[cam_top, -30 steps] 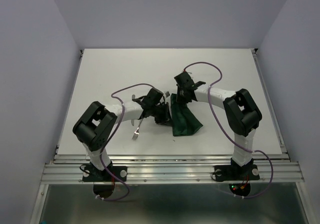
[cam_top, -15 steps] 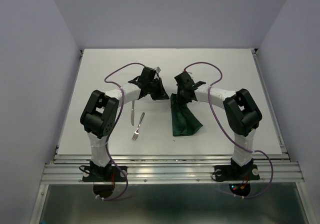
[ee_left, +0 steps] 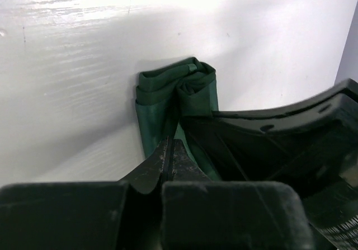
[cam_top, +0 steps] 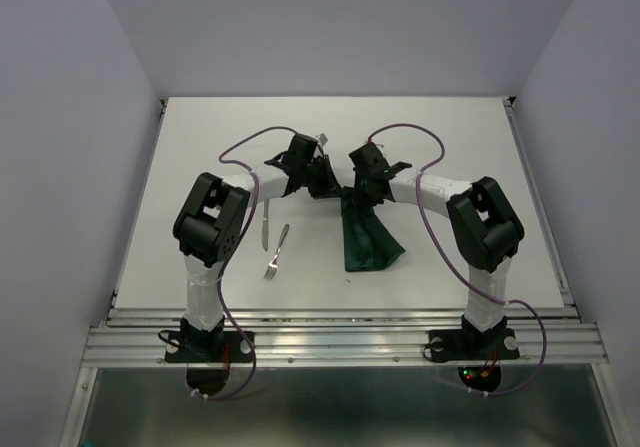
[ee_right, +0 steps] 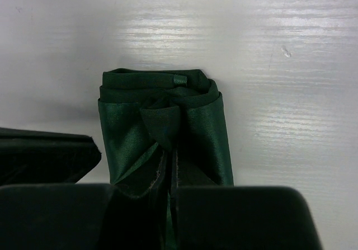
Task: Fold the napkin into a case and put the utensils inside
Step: Fold the 2/3-rectangle-folded napkin at the center of the board.
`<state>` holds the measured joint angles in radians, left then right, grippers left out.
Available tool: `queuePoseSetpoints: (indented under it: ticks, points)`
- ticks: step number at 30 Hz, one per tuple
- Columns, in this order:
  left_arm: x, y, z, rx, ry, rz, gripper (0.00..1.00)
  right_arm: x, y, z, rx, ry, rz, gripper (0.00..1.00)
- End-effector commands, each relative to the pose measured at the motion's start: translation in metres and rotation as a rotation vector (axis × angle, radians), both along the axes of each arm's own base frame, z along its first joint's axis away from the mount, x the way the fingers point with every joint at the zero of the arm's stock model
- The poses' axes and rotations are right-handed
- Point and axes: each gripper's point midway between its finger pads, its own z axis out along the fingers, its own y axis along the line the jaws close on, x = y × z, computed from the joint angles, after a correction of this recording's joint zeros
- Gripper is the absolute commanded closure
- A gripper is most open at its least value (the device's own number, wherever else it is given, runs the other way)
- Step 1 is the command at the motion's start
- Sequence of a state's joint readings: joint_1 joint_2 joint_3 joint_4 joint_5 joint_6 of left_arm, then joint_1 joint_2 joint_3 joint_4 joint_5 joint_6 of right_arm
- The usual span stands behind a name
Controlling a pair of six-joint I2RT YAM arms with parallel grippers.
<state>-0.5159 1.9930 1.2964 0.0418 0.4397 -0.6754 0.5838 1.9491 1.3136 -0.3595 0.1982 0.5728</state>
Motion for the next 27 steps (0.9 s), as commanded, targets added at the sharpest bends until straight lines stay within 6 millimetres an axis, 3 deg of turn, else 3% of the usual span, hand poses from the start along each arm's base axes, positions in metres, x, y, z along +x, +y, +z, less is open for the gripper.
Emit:
queuePoseSetpoints:
  ticks: [1, 7, 13, 22, 27]
  points:
    - [0.009, -0.011, -0.003, -0.028, -0.013, -0.015, 1.0, -0.004, 0.004, 0.008, 0.023, -0.002, 0.003, 0.99]
    - [0.002, -0.006, -0.039, 0.019, 0.056, -0.006, 1.0, -0.003, 0.004, 0.014, 0.033, -0.016, -0.016, 0.99]
    - [-0.004, 0.003, -0.055, 0.06, 0.081, 0.004, 1.0, 0.0, 0.008, 0.024, 0.058, -0.028, -0.023, 0.99]
    - [-0.004, 0.006, -0.057, 0.079, 0.084, 0.016, 1.0, 0.008, 0.017, 0.048, 0.11, -0.066, -0.022, 0.99]
    - [-0.004, 0.007, -0.056, 0.083, 0.082, 0.018, 1.0, 0.011, 0.021, 0.043, 0.113, -0.05, -0.03, 0.99]
